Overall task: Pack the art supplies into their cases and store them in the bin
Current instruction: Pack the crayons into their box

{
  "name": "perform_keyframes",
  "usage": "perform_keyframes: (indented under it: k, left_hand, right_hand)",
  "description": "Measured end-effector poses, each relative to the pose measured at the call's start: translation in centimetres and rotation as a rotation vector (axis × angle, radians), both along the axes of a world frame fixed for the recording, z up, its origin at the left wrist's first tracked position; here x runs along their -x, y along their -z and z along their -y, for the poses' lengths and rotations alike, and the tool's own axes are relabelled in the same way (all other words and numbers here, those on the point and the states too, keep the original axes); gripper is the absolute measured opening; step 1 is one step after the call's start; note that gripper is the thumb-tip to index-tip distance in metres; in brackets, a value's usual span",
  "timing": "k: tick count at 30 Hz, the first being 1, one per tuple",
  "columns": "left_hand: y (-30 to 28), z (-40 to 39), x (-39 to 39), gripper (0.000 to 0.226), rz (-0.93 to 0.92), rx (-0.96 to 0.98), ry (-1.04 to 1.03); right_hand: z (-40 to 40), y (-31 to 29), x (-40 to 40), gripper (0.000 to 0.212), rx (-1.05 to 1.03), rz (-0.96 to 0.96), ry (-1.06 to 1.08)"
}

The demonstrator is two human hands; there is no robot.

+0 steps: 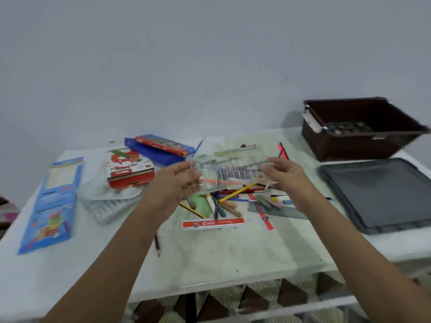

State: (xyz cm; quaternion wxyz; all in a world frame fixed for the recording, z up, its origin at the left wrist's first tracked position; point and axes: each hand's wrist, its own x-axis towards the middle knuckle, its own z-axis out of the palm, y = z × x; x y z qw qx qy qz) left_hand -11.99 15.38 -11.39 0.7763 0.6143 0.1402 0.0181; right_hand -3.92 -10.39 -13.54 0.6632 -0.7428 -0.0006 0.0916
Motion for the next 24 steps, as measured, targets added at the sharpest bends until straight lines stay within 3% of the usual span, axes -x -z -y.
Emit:
perform_keyframes:
  k: [2,4,9,13,15,18,21,24]
  left_hand:
    - [-0.6,2.4,-0.1,0.024,0.050,-0.054,-0.016]
    - [-1.1,5.1,-0.1,0.016,0.138,-0.237,-0.061]
    - [-0.7,11.4,0.3,0.015,0.389,-0.720,0.000]
    - [-0.4,14.7,1.1,0.022,0.501,-0.842,0.144]
    - [-0.7,15.0,1.6,0.029,0.443,-0.815,0.142]
    - [-0.7,13.4,1.8,0.039,0.368,-0.993,-0.026]
    - [-1.1,11.1,2.1,0.082,0.153,-1.171,0.000]
    - [-1.3,9.2,2.6,0.113,0.000,-1.132,0.161]
  right_hand:
    - [1.3,-0.7,0.4,0.045,0.079,0.058,0.078]
    - [2.0,-1.8,1.1,0.038,0.074,0.100,0.013]
    - [2.5,-3.8,3.2,0.031,-0.176,-0.039,-0.351]
    - [3.9,-3.8,3.4,0.030,-0.252,-0.039,-0.311]
    - [4.8,-3.5,3.4,0.028,-0.248,-0.041,-0.264]
    - [6.1,-3.5,3.2,0.023,-0.227,-0.045,-0.262]
    - [7.4,-3.7,3.0,0.022,-0.220,-0.046,-0.315]
    - [8.3,-3.4,2.8,0.022,-0.265,-0.068,-0.353]
